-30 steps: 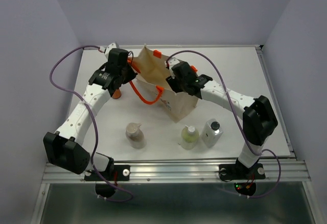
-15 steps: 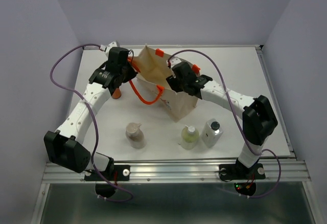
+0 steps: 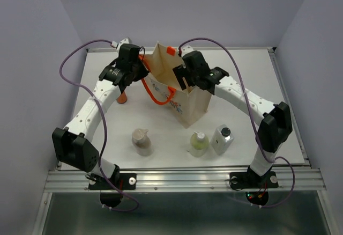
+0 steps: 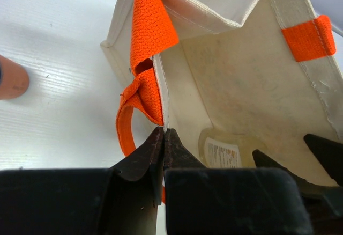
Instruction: Place the personal care products into the canvas bag
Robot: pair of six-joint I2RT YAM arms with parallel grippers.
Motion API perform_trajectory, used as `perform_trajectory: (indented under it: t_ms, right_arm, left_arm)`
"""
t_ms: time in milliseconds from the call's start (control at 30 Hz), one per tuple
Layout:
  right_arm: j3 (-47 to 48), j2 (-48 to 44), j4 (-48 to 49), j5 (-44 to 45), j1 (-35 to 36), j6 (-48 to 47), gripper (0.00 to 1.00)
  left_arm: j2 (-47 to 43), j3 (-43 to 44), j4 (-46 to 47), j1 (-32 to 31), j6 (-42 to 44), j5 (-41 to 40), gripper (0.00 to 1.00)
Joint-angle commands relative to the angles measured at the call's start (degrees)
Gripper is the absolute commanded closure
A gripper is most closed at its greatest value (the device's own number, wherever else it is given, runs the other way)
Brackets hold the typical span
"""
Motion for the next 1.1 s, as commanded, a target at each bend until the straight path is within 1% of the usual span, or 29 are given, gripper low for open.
perform_trajectory:
  t_ms: [0, 133, 200, 300, 433, 467, 567, 600, 667, 700, 733, 833, 867, 900, 933, 967, 1067]
  right_arm:
    - [5.8, -4.4, -0.9, -3.0, -1.0, -0.1, 0.11]
    - [7.8, -6.1, -1.6, -6.2, -1.0, -0.1, 0.09]
    - [8.9, -7.3, -2.0, -9.4, -1.0, 0.0, 0.00]
    - [10.8, -10.4, -3.2, -13.2, -1.0, 1.3, 0.00]
    - [10.3, -16.9, -6.0, -14.9, -1.0, 7.2, 0.00]
    - [10.0, -20.0, -8.5, -14.2, -1.0, 8.5, 0.00]
    - [7.7, -24.6, -13.8, -11.3, -1.0, 15.1, 0.00]
    - [7.1, -26.9, -18.9, -10.4, -1.0, 17.8, 0.00]
    - [6.7, -28.4, -25.3, -9.9, -1.0, 20.7, 0.00]
    - [6.0, -29.9, -30.9, -10.1, -1.0, 22.2, 0.00]
    - [5.1, -30.6, -33.2, -10.1, -1.0, 23.0, 0.00]
    - [-3.3, -33.0, -38.6, -11.7, -1.0, 25.7, 0.00]
    - [-5.2, -33.4, -38.6, -11.7, -1.0, 26.1, 0.00]
    - [-7.0, -33.7, -39.0, -13.6, -1.0, 26.3, 0.00]
    - [-10.5, -34.1, -38.7, -14.8, -1.0, 26.5, 0.00]
    - [-12.1, -34.2, -38.4, -17.2, -1.0, 26.1, 0.00]
    - [-16.4, -34.3, -36.7, -20.5, -1.0, 25.4, 0.00]
  left_arm:
    - [0.4, 3.9, 2.2, -0.4, 1.3, -1.9, 1.00]
    - [1.2, 4.6, 1.2, -0.6, 1.0, -2.5, 1.00]
    - [1.2, 4.6, 1.2, -0.6, 0.7, -2.8, 1.00]
    - [1.3, 4.4, 1.5, -0.6, 0.4, -2.7, 1.00]
    - [1.5, 4.6, 1.0, -0.6, 0.5, -3.3, 1.00]
    - [1.5, 4.6, 0.9, -0.6, 0.5, -3.4, 1.00]
    - [1.5, 4.8, 0.9, -0.6, 0.6, -3.7, 1.00]
    - [1.4, 4.9, 0.8, -0.6, 0.6, -3.7, 1.00]
    - [1.4, 4.8, 1.1, -0.6, 0.6, -3.7, 1.00]
    - [1.4, 4.5, 1.3, -0.6, 0.6, -3.7, 1.00]
    - [1.3, 4.2, 1.7, -0.6, 0.6, -3.7, 1.00]
    - [1.8, 3.9, 2.2, -0.6, 0.6, -3.3, 1.00]
    - [1.8, 3.9, 2.2, -0.6, 0.6, -3.3, 1.00]
    - [1.9, 3.9, 2.1, -0.6, 0.6, -3.3, 1.00]
    - [2.0, 4.0, 2.0, -0.6, 0.7, -3.3, 1.00]
    - [2.0, 4.1, 1.9, -0.6, 0.7, -3.3, 1.00]
    - [1.9, 4.3, 1.9, -0.6, 0.9, -3.5, 1.00]
